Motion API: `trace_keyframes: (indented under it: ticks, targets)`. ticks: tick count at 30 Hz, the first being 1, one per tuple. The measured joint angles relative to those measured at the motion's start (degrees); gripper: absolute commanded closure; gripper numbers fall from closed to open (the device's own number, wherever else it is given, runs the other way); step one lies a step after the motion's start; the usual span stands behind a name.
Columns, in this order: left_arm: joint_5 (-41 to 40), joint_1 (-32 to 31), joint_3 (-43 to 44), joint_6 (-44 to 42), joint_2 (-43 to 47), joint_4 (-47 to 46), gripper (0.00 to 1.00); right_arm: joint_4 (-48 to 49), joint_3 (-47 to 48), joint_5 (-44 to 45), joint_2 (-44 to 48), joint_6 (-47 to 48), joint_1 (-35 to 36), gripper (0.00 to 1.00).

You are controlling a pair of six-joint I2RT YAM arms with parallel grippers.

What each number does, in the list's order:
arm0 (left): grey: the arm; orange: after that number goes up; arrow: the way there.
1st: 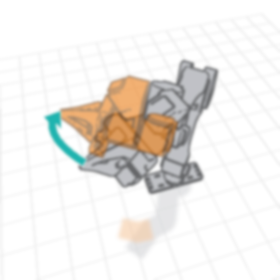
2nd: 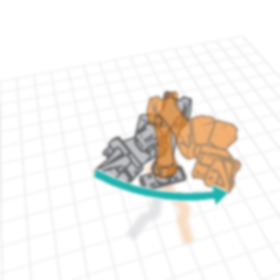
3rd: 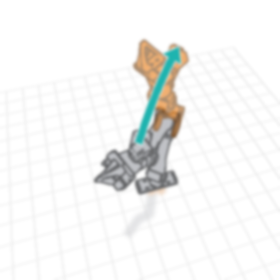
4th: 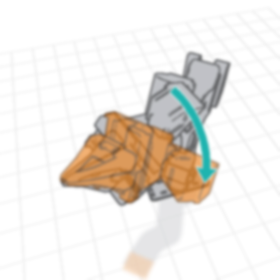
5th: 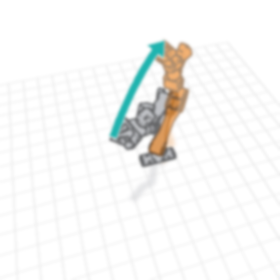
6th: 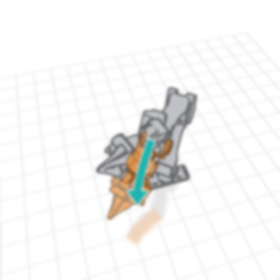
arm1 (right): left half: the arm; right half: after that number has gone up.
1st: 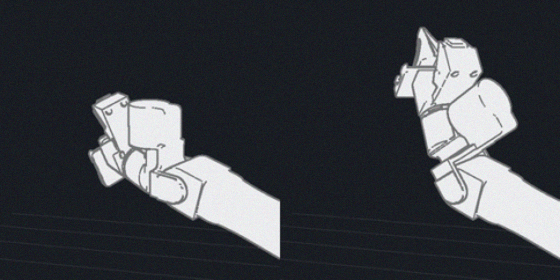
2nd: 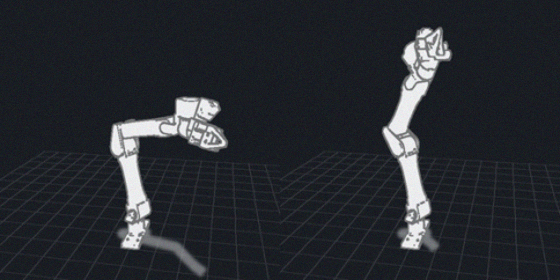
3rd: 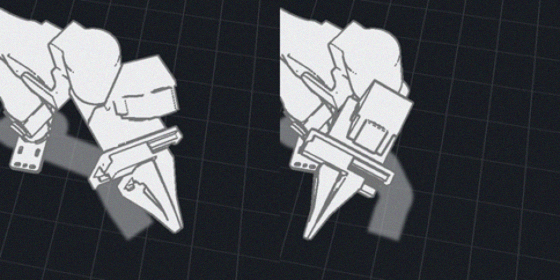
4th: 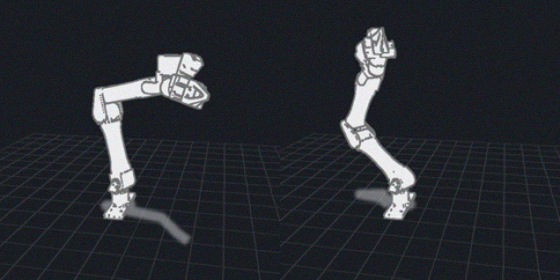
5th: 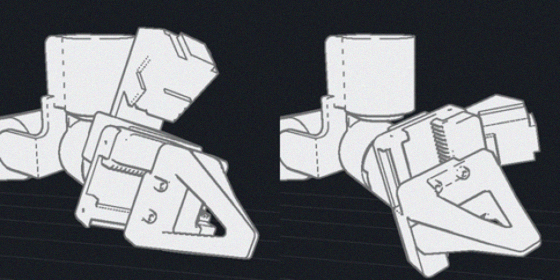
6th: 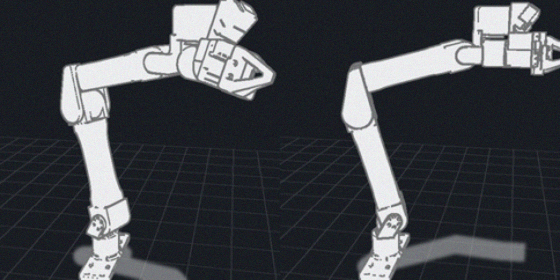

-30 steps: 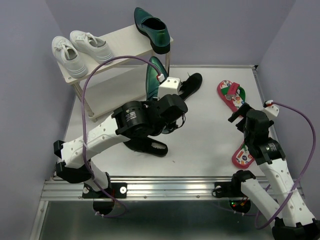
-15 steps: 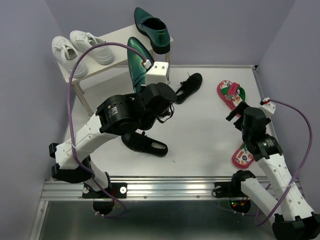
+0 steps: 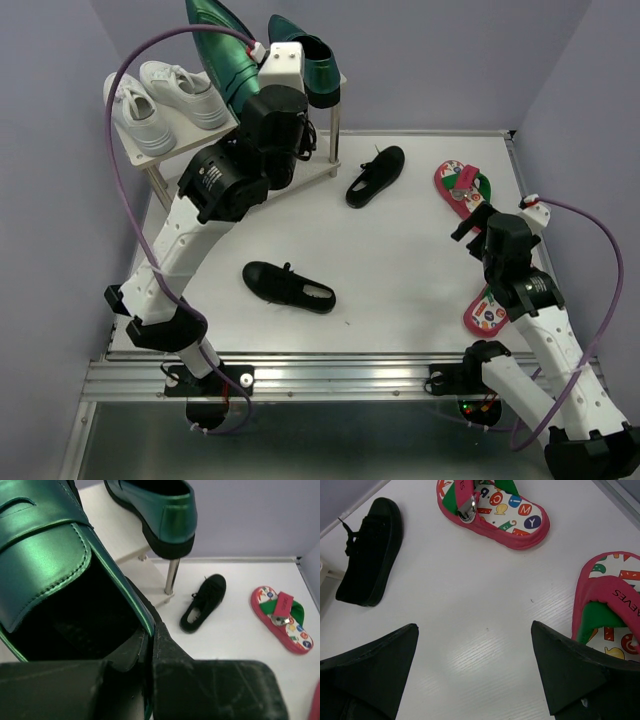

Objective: Place and organize the shoes onto the shoe shelf

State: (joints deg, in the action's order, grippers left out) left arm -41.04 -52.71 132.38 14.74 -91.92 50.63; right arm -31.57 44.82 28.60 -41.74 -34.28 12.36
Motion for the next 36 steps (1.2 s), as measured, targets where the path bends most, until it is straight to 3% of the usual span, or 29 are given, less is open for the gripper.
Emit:
trace_keyframes:
  ticks: [7, 15, 36]
  targets:
    - [5.44, 7.63, 2.32, -8.7, -2.75, -7.91, 1.0, 0.28, 0.0, -0.63, -0.39, -0.28, 0.0, 0.0]
    - [14.23, 16.9, 3.13, -14.38, -4.92, -8.9, 1.0, 0.55, 0.0, -0.85, -1.16, -0.44, 0.0, 0.0]
    - [29.22, 25.18, 5.25, -15.08, -13.29, -10.25, 1.0, 0.76, 0.0, -0.9, -2.43, -0.48, 0.0, 0.0]
